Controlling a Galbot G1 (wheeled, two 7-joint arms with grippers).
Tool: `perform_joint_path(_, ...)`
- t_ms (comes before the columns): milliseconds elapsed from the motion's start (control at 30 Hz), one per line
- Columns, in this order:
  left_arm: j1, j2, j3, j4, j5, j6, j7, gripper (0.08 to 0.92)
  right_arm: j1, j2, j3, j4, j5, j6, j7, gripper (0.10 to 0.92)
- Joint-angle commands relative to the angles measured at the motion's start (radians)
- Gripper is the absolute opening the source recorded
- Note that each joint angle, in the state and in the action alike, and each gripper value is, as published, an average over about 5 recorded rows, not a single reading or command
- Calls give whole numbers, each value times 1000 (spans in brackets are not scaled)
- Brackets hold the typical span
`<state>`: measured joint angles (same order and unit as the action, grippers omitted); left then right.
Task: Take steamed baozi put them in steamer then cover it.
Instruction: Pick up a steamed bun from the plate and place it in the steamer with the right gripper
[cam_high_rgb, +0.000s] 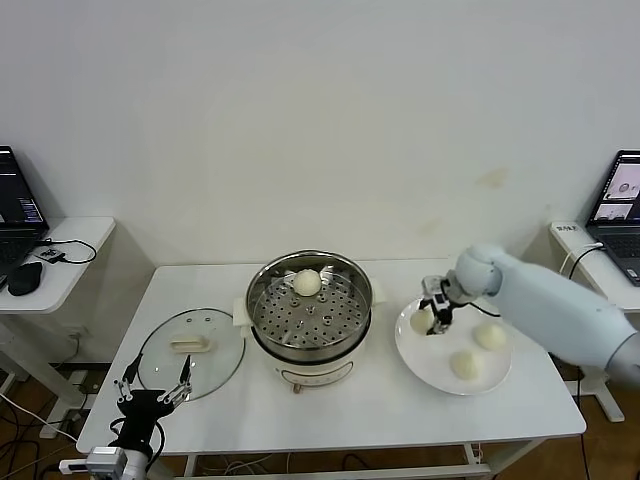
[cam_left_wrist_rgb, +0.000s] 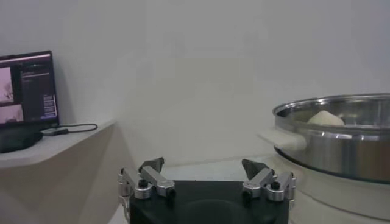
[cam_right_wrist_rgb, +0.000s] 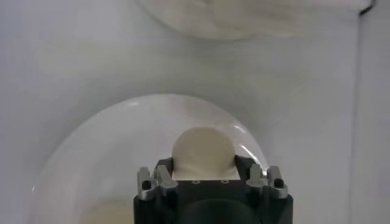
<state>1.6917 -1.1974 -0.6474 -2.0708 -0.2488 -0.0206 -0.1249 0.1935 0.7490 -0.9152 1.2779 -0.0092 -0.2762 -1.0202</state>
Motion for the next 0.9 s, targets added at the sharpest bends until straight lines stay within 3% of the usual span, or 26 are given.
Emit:
perform_joint_path(33,-2,5,3,-9,-1,2,0,823,356,-73,-156,125,190,-35,-14,637)
perform_joint_path(267,-8,8,2,-10,-2,3,-2,823,530,73,-255,156,362,-110,28,644)
perform_joint_path(467,-6,2,-4,-8,-1,1,-3,823,488,254,-260,152,486,-192,107,646)
perform_joint_path(900,1,-14,-18,-11,4,-2,-4,823,279,521,-286,72,547,-373,293,653)
